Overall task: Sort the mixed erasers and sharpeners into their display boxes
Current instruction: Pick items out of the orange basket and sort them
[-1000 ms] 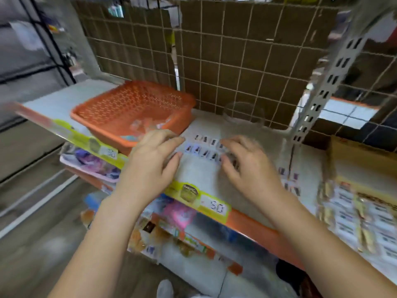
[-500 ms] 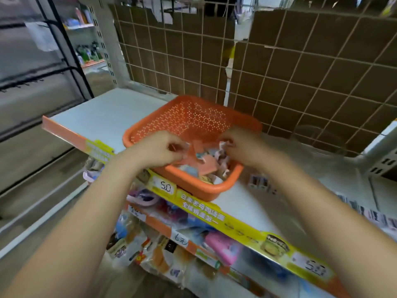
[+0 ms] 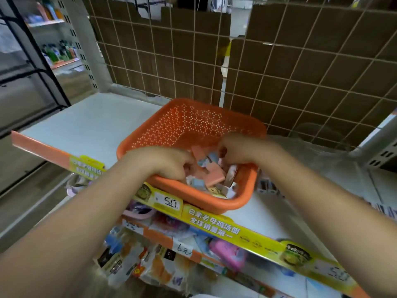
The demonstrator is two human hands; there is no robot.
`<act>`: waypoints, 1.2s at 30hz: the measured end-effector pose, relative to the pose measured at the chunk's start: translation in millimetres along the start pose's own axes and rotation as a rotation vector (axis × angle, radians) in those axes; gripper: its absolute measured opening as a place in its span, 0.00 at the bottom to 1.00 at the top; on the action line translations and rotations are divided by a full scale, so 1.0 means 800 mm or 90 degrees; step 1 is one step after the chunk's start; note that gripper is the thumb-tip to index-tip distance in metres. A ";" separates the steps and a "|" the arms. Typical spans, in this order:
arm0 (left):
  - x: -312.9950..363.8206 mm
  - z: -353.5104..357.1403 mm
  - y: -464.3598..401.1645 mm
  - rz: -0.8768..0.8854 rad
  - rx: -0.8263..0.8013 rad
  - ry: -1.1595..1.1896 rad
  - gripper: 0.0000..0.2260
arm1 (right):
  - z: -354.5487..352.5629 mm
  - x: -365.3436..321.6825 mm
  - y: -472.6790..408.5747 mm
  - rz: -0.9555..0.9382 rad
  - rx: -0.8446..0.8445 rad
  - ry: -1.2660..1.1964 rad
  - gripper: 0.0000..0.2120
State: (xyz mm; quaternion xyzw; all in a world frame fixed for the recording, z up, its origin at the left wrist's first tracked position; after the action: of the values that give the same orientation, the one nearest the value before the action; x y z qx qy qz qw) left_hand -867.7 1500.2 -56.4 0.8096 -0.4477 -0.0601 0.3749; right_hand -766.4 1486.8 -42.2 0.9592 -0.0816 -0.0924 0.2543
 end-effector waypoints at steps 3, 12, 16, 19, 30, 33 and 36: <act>-0.001 0.000 0.001 0.003 -0.005 0.009 0.18 | -0.001 -0.003 0.003 -0.010 0.010 -0.011 0.11; -0.006 -0.014 0.010 0.068 0.085 0.132 0.19 | -0.029 -0.003 0.040 -0.092 0.108 -0.182 0.07; -0.009 -0.041 0.032 0.126 0.248 0.225 0.21 | -0.035 0.002 0.068 -0.130 0.207 -0.239 0.17; -0.002 -0.057 0.053 0.179 0.370 0.252 0.23 | -0.039 0.009 0.093 -0.157 0.319 -0.231 0.21; 0.107 -0.053 0.078 0.366 0.472 0.247 0.26 | -0.001 0.071 0.188 -0.225 0.456 -0.466 0.13; 0.143 -0.049 0.076 0.382 0.487 0.209 0.29 | 0.017 0.100 0.209 -0.223 0.439 -0.603 0.12; 0.178 -0.045 0.073 0.394 0.486 0.177 0.29 | 0.024 0.128 0.232 -0.214 0.427 -0.611 0.14</act>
State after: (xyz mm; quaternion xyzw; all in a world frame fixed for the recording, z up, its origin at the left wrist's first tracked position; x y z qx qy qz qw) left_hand -807.7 1391.4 42.0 0.7186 -0.6025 0.3298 0.1084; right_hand -691.3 1297.6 21.1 0.8381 -0.0594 -0.5227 -0.1446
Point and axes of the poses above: each hand's wrist, its own y-axis away from the middle knuckle, its own z-axis out of the palm, x = y × z, the point moved 10 cm from there along -y, towards the middle knuckle, and after that the axes turned 12 degrees about -x, right-handed, at the moved point
